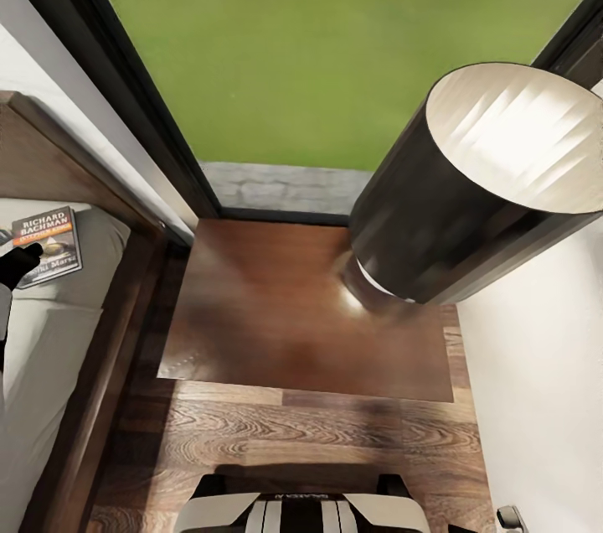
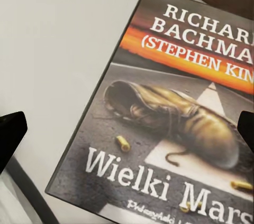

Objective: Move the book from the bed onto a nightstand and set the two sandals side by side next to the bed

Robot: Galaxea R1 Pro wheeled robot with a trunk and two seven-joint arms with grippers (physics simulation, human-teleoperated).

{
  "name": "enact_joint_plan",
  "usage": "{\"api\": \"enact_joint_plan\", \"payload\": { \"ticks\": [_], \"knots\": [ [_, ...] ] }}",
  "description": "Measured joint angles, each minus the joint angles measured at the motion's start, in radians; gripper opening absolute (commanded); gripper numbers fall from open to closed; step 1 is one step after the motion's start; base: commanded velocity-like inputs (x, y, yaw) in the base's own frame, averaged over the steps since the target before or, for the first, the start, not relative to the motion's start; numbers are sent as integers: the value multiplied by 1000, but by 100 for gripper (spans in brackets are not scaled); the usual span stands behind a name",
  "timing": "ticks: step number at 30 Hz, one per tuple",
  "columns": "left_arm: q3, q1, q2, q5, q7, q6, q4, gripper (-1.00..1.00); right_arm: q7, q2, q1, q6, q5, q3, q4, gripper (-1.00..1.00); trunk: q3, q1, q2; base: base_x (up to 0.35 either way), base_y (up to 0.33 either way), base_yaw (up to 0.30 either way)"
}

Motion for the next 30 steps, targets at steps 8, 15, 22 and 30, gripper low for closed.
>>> {"api": "enact_joint_plan", "payload": {
  "ticks": [8, 15, 22, 30],
  "knots": [
    [1, 0, 1, 0, 1, 1, -3, 100, 0, 0, 0, 0, 0, 0, 0, 100, 6, -8, 14, 0, 0, 0],
    [2, 1, 4, -1, 2, 3, -4, 100, -1, 0, 0, 0, 0, 0, 0, 100, 28, -34, 63, 0, 0, 0],
    [4, 5, 8, -1, 2, 7, -7, 100, -3, 0, 0, -1, 0, 0, 0, 100, 50, -61, 112, 0, 0, 0],
    [6, 6, 18, -1, 2, 31, -8, 100, -5, 0, 0, -2, -1, 0, 1, 100, 75, -92, 168, 0, 0, 0]
  ]
}}
